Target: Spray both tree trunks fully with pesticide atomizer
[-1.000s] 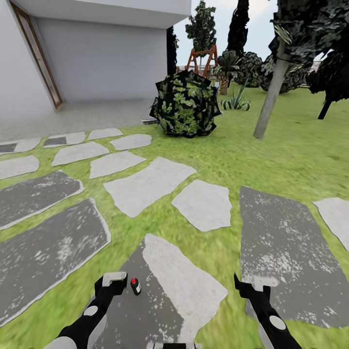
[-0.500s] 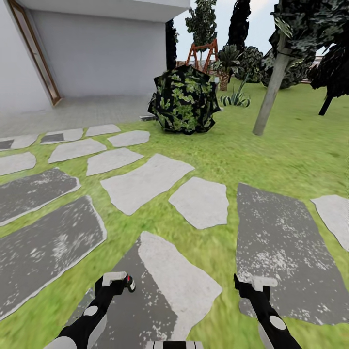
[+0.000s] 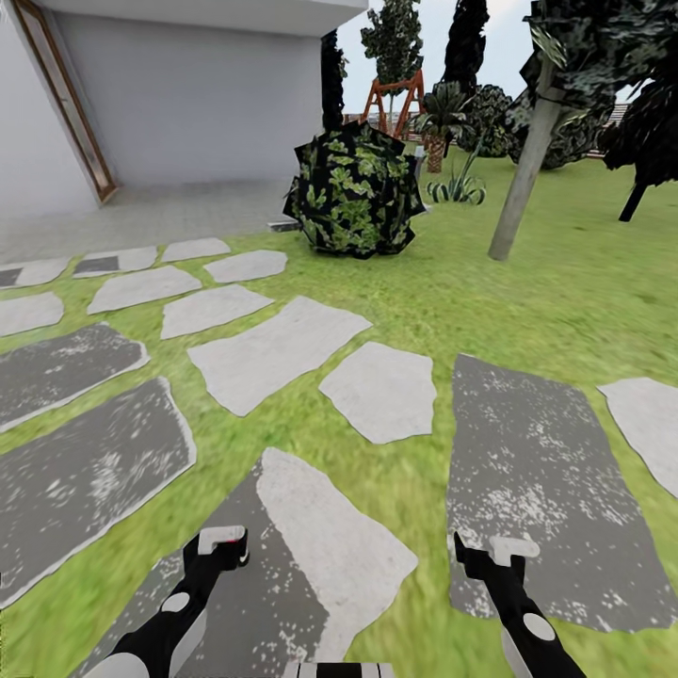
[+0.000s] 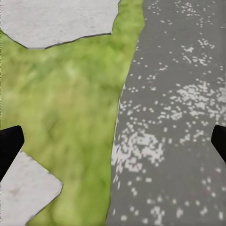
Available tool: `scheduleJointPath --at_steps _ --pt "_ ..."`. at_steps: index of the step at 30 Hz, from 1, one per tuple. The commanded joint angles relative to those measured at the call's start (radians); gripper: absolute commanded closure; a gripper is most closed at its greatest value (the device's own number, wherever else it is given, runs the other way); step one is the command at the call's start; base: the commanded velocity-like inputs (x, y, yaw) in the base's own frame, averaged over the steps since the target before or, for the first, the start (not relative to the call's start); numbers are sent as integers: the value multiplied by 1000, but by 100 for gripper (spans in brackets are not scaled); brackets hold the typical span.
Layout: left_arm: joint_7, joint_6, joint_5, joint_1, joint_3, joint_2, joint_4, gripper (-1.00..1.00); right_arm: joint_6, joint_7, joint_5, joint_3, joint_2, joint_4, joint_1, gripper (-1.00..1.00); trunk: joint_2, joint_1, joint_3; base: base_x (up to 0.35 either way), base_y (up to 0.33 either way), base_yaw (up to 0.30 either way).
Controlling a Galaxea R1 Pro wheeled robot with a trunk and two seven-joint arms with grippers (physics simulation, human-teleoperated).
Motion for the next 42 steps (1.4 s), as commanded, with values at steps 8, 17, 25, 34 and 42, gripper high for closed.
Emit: scheduleJointPath --at_steps 8,17,25,34,42 --pt "0 -2 4 -1 -2 0 2 -100 -3 -1 -6 0 0 0 -1 -100 -1 2 -29 0 -1 131" --pt "0 -2 2 -1 -3 -1 3 -100 -3 -1 -6 -1 0 1 0 -100 -4 6 -78 0 0 11" --pt "-1 -4 1 -1 -3 -2 -1 -100 -3 -1 -6 -1 0 1 -1 -100 -5 10 -121 0 0 0" --pt "-4 -7 1 -1 -5 2 -2 -100 -3 -1 -6 -1 0 1 0 -100 -7 14 -171 0 0 0" --pt "-6 -7 0 -1 -6 7 -2 -100 -3 -1 -6 -1 0 1 0 -100 -9 17 -214 0 0 0"
